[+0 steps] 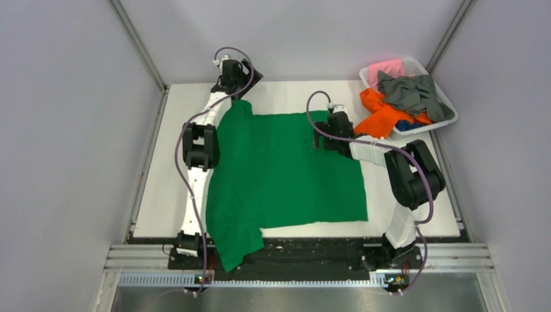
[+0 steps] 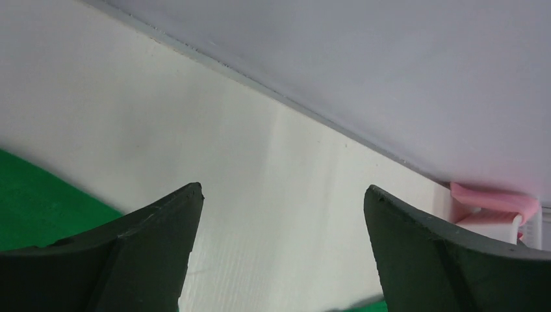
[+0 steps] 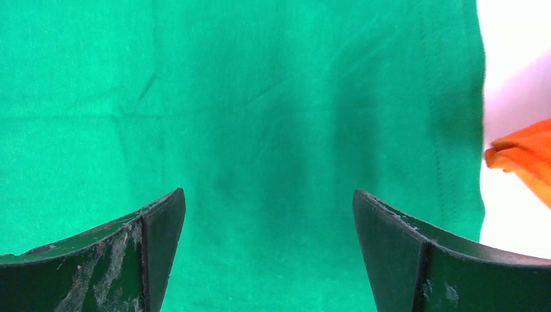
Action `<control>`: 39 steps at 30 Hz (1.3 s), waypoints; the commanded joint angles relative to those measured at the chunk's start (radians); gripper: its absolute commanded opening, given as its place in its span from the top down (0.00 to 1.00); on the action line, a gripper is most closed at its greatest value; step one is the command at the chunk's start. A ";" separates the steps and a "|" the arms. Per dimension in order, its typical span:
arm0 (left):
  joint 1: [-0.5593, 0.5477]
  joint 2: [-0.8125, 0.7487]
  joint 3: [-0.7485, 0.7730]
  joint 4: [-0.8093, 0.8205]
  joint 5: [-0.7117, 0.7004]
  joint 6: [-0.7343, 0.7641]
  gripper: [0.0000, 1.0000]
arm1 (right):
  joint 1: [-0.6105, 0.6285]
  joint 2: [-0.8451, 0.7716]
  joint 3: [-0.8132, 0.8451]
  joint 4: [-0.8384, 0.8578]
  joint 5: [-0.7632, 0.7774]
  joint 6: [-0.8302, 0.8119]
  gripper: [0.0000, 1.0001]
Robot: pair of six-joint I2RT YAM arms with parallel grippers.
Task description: Fold and stack the t-shirts
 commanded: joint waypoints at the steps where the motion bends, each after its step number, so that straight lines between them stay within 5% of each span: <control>1: -0.001 -0.306 -0.056 -0.047 -0.033 0.119 0.01 | 0.007 -0.024 0.084 -0.043 0.082 -0.005 0.01; 10: -0.008 -0.885 -0.870 -0.296 -0.215 0.189 0.01 | 0.007 -0.144 0.031 -0.186 0.084 0.046 0.01; 16: -0.006 -0.978 -1.175 -0.280 -0.253 0.180 0.01 | 0.007 -0.130 0.042 -0.195 0.054 0.053 0.01; 28: 0.060 -0.561 -0.844 -0.480 -0.308 0.160 0.01 | -0.057 0.093 0.167 -0.224 0.010 0.111 0.01; 39: 0.124 -0.182 -0.259 -0.639 -0.221 0.205 0.02 | -0.118 0.324 0.444 -0.271 -0.014 0.096 0.01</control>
